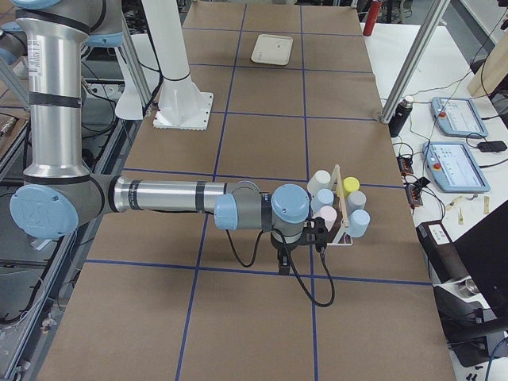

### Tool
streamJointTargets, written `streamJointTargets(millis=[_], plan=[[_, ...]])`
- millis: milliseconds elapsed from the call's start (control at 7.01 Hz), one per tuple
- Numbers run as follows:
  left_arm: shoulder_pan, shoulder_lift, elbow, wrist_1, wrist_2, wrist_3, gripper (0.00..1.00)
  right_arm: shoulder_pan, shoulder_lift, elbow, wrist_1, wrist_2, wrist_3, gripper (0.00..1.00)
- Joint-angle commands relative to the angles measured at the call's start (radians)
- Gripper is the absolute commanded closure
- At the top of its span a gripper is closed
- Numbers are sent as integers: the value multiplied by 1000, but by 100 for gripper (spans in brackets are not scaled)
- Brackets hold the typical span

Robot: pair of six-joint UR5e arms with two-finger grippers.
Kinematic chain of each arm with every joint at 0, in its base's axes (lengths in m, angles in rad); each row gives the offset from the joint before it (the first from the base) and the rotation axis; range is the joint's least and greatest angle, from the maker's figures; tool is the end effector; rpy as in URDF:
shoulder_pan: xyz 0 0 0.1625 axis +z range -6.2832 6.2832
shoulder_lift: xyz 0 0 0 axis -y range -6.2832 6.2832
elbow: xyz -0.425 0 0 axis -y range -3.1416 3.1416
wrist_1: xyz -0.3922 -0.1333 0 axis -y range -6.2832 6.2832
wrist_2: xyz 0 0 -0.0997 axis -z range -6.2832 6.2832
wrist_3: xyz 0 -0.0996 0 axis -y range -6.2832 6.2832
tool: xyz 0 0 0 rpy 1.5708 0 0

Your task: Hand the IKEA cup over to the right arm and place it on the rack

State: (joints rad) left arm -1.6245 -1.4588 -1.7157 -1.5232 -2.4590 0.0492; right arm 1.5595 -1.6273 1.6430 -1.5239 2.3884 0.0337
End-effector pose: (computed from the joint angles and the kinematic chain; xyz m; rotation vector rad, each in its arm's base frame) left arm -0.0797 -0.4396 0.6362 0.0320 0.8877 -0.0107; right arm 0.0553 -0.4726 0.6424 0.0407 -0.8184 -0.0045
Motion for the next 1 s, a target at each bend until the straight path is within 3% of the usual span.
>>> streamJointTargets(millis=[0,856], plan=[[0,0,1,0,0,-2,0,1,1,1,1,0,0,0],[0,-11,21,-67,3,-104,0,1,4,1,1,0,0,0]])
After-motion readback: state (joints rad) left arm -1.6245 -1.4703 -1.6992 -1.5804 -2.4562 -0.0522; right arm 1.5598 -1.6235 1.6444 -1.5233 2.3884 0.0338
